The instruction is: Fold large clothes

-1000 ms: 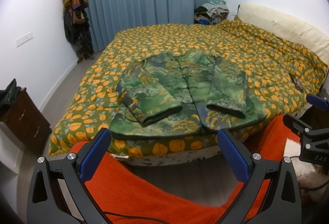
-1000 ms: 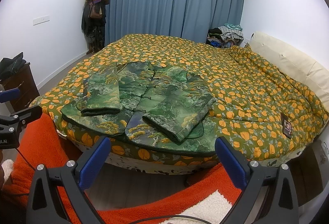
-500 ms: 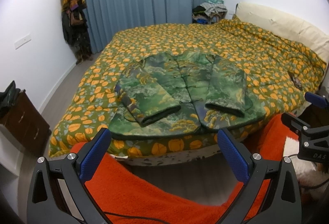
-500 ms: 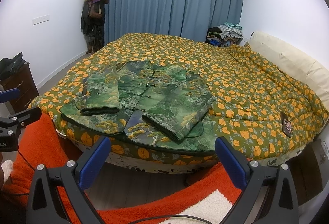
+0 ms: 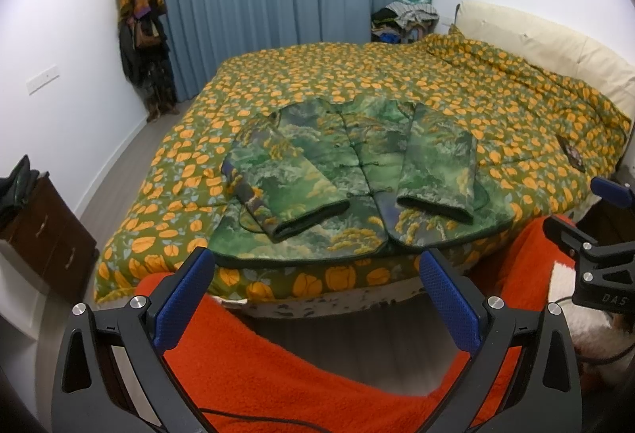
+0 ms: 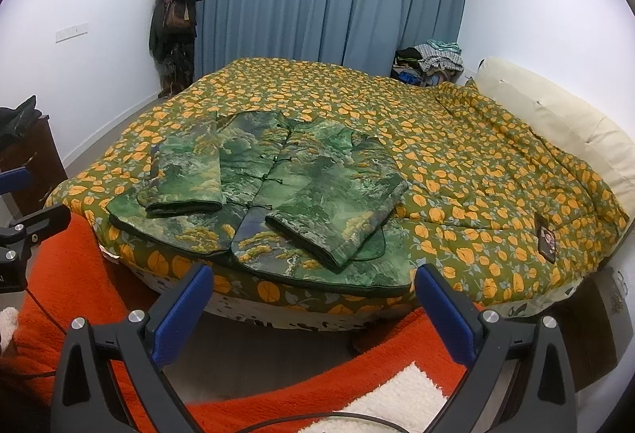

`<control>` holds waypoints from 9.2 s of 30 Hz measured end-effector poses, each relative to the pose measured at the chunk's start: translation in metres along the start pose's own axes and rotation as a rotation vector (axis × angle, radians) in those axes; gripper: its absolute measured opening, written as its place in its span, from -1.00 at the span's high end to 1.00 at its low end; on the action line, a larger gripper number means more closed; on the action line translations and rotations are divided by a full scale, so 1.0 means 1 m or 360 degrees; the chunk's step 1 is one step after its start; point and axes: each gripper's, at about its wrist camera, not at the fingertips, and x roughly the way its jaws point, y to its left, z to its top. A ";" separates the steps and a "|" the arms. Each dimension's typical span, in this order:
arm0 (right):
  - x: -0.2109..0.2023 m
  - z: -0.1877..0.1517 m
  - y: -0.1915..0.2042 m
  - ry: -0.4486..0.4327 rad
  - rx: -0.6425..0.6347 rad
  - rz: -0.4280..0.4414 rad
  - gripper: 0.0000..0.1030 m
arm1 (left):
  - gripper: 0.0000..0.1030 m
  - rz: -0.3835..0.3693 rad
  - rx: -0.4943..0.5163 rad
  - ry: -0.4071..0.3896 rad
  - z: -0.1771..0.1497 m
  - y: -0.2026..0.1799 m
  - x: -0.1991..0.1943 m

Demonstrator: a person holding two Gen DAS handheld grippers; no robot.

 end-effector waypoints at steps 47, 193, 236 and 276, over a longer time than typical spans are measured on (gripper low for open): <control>0.005 -0.002 0.009 0.0059 -0.0094 -0.0088 -1.00 | -0.99 0.0044 0.0043 0.0108 -0.006 0.001 0.013; 0.275 0.007 -0.197 0.0516 0.0599 0.0218 -0.22 | -0.64 -0.0445 -0.0205 0.0490 0.045 0.139 0.246; 0.275 0.215 -0.173 -0.0295 0.0678 0.0321 0.81 | -0.81 -0.0400 -0.0401 0.0345 0.036 0.069 0.302; 0.328 0.103 -0.003 0.0253 0.0264 0.0764 -0.17 | -0.81 -0.0971 -0.0441 0.0522 0.118 0.038 0.354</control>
